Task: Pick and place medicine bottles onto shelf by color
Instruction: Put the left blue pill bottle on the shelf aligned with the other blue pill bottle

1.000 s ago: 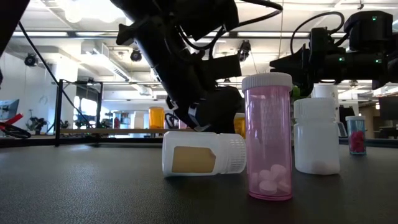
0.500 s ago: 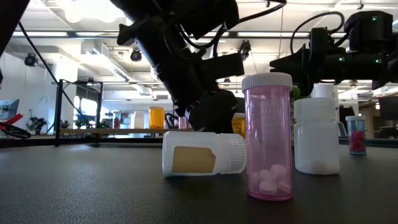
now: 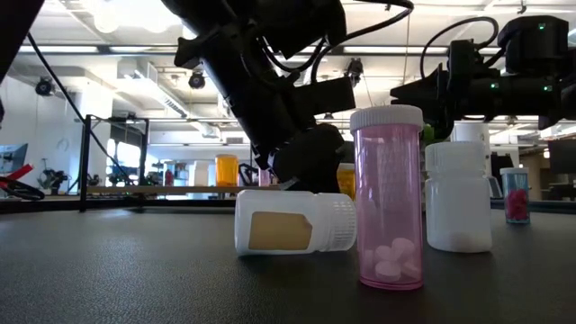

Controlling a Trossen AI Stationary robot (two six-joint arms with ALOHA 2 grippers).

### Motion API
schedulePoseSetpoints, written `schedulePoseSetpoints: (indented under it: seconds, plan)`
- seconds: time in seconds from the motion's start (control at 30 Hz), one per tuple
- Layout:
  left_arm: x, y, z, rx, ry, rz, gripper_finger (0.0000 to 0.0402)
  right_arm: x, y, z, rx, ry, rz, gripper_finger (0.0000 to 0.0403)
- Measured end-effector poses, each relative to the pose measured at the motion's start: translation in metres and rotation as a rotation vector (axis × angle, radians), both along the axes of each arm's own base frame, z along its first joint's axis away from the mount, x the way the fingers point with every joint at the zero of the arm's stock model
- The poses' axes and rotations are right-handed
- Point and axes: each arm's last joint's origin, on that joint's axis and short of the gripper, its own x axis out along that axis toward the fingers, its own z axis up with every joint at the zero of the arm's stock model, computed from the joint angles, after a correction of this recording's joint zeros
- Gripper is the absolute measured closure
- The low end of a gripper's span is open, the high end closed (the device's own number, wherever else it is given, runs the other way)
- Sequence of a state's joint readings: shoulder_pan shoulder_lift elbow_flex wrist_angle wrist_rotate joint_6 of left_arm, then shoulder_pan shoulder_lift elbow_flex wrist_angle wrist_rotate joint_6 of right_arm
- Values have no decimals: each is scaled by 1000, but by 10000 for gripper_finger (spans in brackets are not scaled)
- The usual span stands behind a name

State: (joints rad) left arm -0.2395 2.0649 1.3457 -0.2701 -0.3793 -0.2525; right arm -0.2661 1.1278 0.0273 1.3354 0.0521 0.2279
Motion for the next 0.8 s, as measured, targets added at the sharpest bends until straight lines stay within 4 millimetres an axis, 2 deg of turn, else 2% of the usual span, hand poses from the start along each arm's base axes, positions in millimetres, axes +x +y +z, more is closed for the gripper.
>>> schedulePoseSetpoints:
  seconds: [0.3, 0.8]
  plan:
    - [1, 10, -2, -73, 20, -15, 4, 0, 0, 0, 0, 0, 0, 264]
    - [7, 8, 0, -104, -42, -35, 4, 0, 0, 0, 0, 0, 0, 264]
